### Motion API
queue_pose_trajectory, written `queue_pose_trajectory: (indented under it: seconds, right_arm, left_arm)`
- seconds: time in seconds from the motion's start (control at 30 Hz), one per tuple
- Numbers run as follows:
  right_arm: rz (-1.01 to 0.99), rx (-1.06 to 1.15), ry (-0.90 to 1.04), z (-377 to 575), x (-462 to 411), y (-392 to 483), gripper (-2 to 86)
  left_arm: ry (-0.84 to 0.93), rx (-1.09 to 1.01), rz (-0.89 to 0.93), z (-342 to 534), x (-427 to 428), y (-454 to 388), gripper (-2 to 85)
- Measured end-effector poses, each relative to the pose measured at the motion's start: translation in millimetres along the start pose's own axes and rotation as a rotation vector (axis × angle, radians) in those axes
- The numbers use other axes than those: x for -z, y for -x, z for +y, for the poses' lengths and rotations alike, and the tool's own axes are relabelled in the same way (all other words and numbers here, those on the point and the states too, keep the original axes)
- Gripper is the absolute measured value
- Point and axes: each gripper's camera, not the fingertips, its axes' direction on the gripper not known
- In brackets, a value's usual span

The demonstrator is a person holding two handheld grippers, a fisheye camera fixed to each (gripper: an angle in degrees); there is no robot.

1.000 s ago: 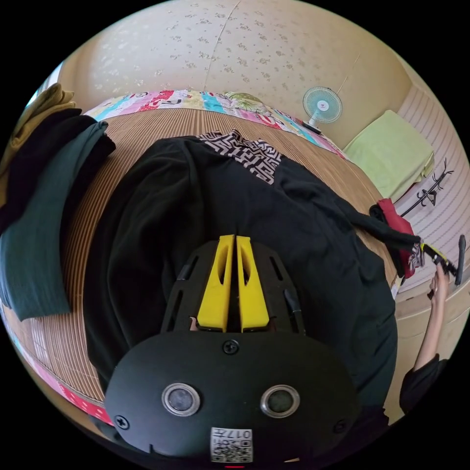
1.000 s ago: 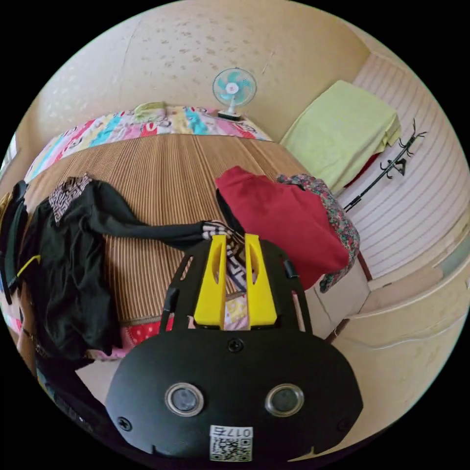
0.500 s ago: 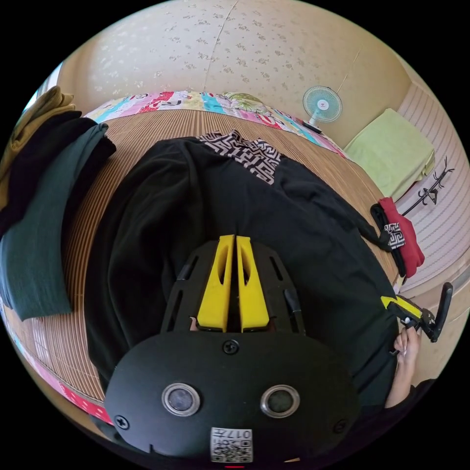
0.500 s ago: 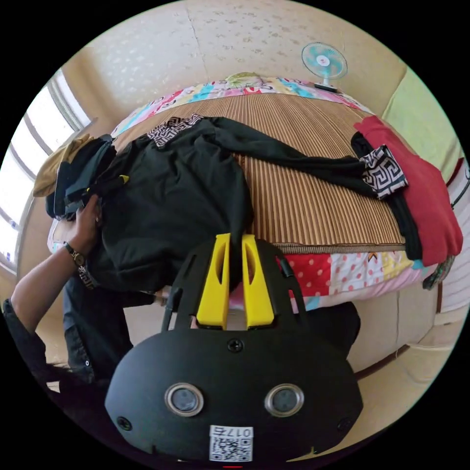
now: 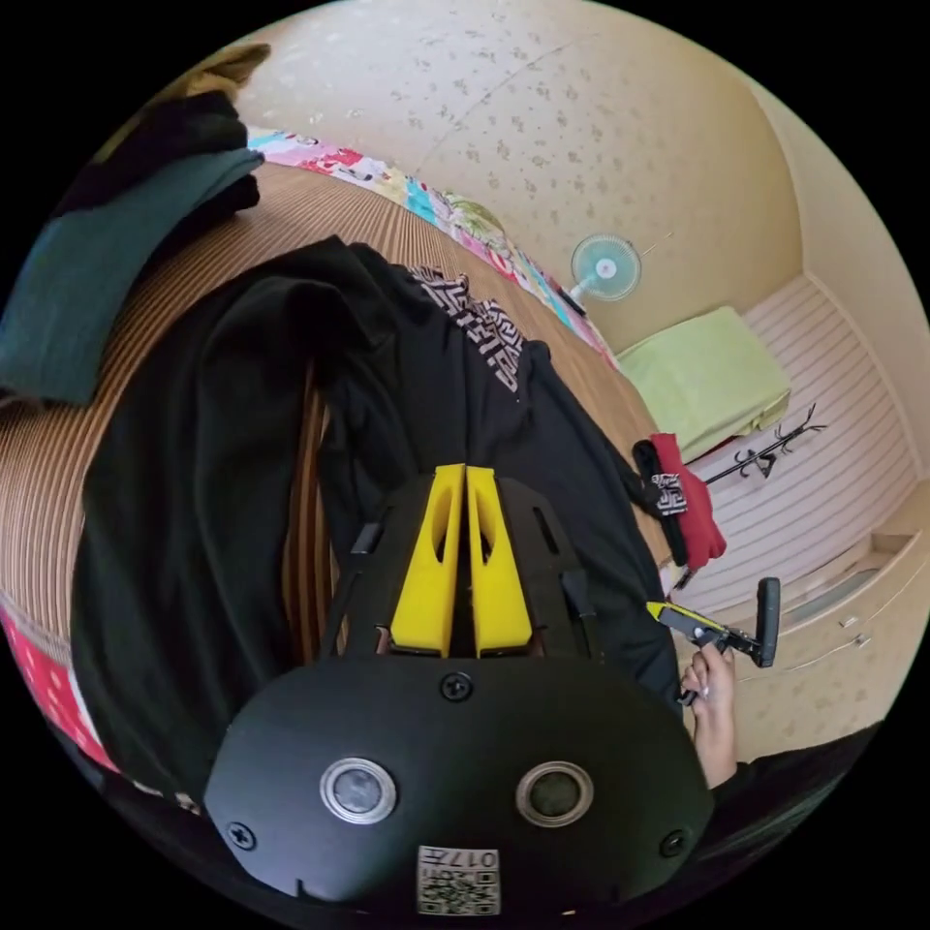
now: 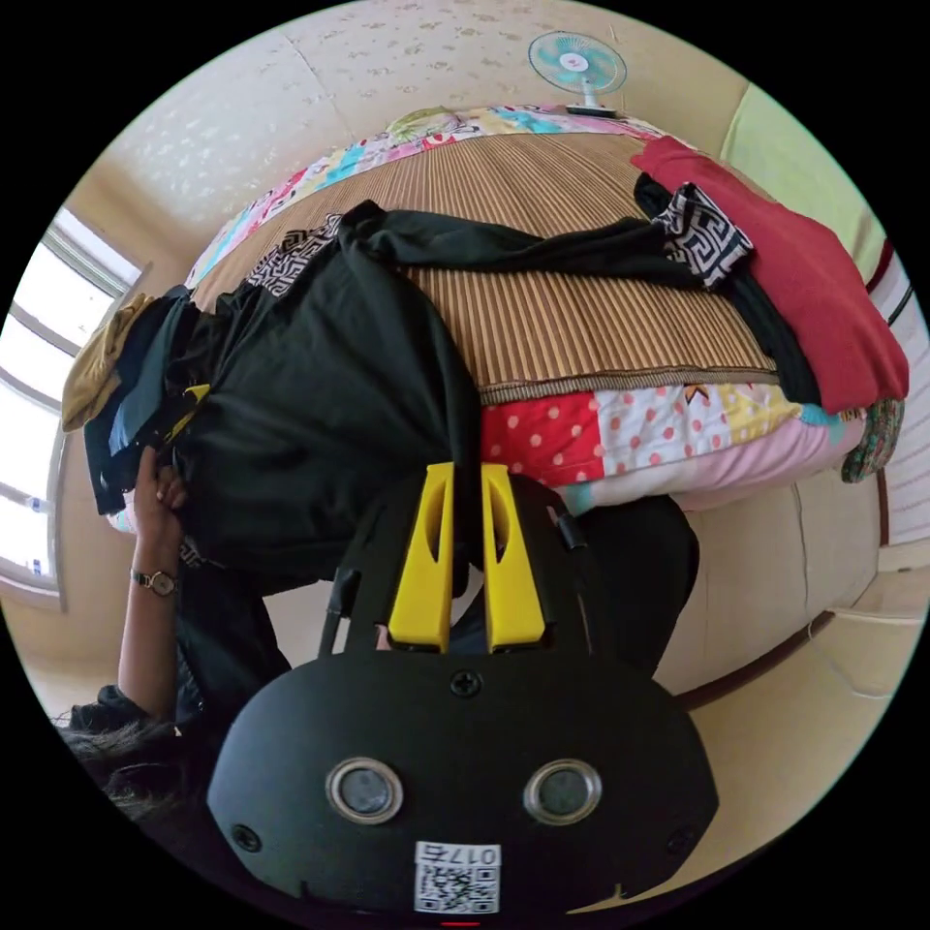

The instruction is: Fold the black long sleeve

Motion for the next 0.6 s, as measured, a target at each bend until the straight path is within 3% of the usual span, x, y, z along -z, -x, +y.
queue_pose_trajectory:
  seconds: [0.13, 0.27, 0.33, 0.43, 0.6]
  right_arm:
    - [0.165, 0.041, -0.106, 6.8, 47.1, 16.3, 7.7]
    - [0.178, 0.109, -0.221, 22.6, 86.4, 32.5, 7.5]
    - [0.132, 0.129, -0.254, 29.6, 91.5, 36.3, 6.9]
    - [0.058, 0.134, -0.250, 37.3, 84.9, 38.9, 5.8]
    - [0.001, 0.163, -0.224, 61.6, 45.0, 36.6, 5.0]
  left_arm:
    - [-0.147, -0.028, -0.119, 42.7, 90.2, -22.4, -0.3]
    - [-0.293, -0.025, -0.460, 43.7, 193.9, -34.0, 6.0]
    - [-0.253, 0.071, -0.527, 35.7, 215.1, -16.2, 10.1]
    - [-0.034, 0.175, -0.424, 23.9, 203.7, 29.4, 10.0]
    - [0.043, 0.207, -0.394, 5.3, 241.9, 39.6, 0.9]
